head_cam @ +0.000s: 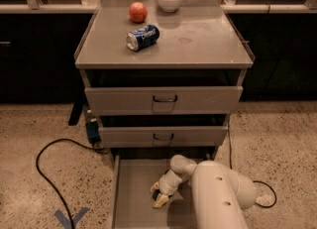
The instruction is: Pick sponge from bottom drawer and place on counter
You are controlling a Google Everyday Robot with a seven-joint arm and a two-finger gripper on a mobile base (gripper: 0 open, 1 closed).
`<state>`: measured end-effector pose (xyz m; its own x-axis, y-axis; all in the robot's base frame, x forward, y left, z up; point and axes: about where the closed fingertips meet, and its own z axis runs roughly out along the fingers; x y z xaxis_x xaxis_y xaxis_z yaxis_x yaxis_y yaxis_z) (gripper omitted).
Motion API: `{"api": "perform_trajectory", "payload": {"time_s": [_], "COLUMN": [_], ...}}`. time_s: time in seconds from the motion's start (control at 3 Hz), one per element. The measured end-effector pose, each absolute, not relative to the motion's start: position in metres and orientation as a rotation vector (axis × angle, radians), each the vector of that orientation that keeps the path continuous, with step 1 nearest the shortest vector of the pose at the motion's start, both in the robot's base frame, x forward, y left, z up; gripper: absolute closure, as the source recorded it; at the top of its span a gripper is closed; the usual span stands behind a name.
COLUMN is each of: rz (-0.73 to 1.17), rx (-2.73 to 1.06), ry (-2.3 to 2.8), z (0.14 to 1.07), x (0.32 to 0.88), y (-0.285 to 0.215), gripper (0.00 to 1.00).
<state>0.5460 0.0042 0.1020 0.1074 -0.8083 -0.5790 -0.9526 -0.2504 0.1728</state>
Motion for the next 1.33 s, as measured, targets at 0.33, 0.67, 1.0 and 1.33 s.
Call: {"api": "perform_trajectory", "payload": {"time_s": [0.33,0.67,1.0,1.33], "rz": [0.858,0.836,0.704,0.566], "rx": [-2.141,-2.141,-2.084,-2.023], "ry": [1.750,1.726,1.703,1.684], "z": [0.102,0.116,0.177,0.257], "x": [0.546,0.543,0.562,0.578], "y": [0.004,0.005,-0.010,-0.030], "gripper": [0.88,1.00,1.00,1.00]}}
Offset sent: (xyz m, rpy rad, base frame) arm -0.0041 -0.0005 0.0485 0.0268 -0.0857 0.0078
